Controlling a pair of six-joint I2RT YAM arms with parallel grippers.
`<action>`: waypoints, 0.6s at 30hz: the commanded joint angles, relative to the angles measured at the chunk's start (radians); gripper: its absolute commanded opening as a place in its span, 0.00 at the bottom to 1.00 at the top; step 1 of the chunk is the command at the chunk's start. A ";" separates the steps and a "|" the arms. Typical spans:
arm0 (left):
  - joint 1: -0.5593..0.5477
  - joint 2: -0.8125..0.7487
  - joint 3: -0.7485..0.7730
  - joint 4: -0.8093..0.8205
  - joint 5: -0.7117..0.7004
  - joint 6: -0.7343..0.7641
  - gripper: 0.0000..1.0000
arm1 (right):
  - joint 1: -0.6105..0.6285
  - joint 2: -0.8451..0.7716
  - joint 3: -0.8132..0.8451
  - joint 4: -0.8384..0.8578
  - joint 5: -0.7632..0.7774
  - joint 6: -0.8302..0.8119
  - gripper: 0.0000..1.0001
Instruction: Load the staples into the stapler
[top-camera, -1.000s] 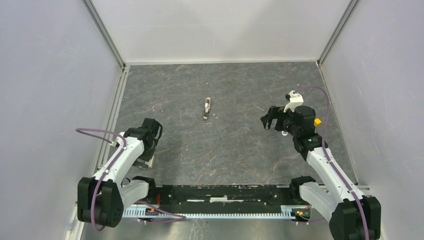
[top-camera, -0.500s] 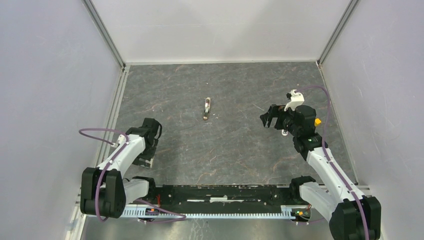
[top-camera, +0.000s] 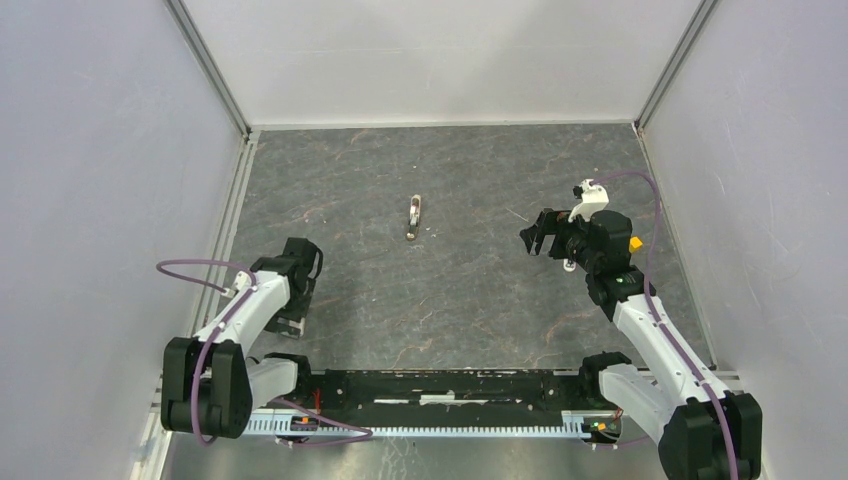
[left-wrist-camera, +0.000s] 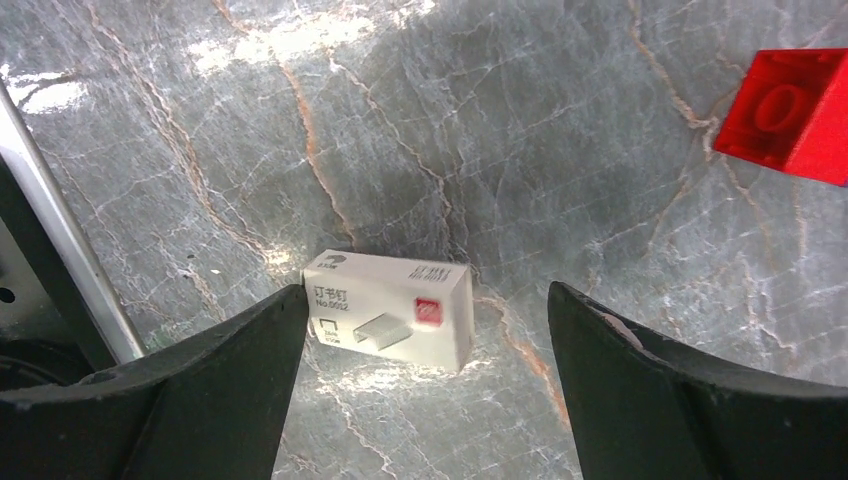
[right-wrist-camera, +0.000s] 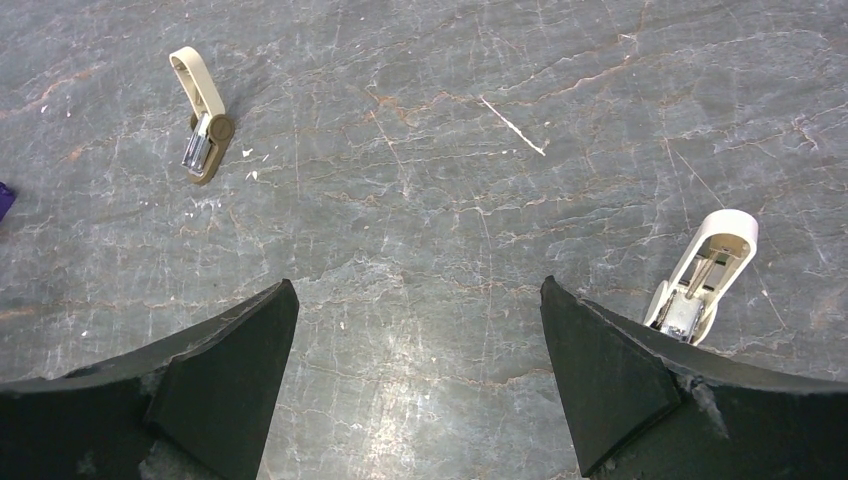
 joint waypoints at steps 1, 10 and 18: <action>0.006 -0.040 0.054 -0.009 -0.060 -0.007 0.95 | 0.006 -0.003 0.037 0.038 0.013 0.006 0.98; 0.006 -0.074 -0.001 -0.003 -0.074 -0.015 1.00 | 0.013 -0.001 0.039 0.038 0.014 0.009 0.98; 0.009 -0.043 -0.033 0.046 -0.051 -0.015 1.00 | 0.016 -0.011 0.047 0.038 0.015 0.010 0.98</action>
